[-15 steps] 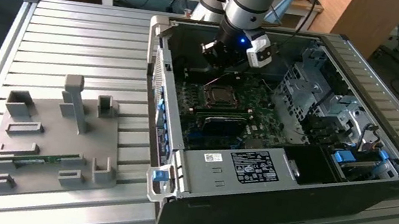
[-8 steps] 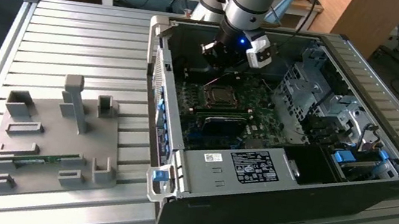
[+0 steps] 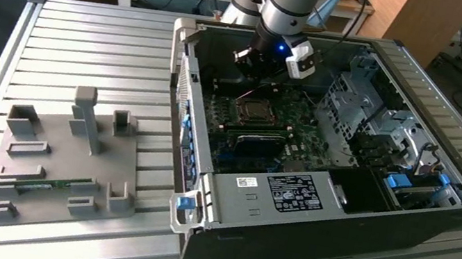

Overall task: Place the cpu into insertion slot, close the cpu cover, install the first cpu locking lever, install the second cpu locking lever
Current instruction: 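Install the first cpu locking lever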

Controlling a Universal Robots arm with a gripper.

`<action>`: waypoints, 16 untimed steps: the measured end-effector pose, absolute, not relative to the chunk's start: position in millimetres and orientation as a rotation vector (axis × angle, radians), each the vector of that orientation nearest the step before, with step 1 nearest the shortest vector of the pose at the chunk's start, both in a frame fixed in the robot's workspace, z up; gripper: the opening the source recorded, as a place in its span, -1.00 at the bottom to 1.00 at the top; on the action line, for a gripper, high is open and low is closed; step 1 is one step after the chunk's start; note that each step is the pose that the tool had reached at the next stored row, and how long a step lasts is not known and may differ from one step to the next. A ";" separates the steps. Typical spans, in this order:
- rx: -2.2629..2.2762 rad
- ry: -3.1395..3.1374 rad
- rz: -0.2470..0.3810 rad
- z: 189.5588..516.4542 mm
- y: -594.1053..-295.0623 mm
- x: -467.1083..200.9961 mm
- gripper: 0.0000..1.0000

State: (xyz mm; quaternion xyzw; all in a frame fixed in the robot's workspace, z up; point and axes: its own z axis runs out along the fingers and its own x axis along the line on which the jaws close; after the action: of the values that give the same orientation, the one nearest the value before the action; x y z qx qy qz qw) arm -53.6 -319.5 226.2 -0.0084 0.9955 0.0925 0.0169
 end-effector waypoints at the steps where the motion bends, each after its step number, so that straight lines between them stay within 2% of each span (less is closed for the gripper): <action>1: -0.026 3.094 0.288 226.1 -319.5 -53.6 -0.80; 16: -0.027 3.094 0.288 220.0 -318.1 -52.2 -0.80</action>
State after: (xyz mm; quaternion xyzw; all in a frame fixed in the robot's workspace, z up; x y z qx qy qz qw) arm -52.2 -318.1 220.0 -0.0085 0.9955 0.0926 0.0169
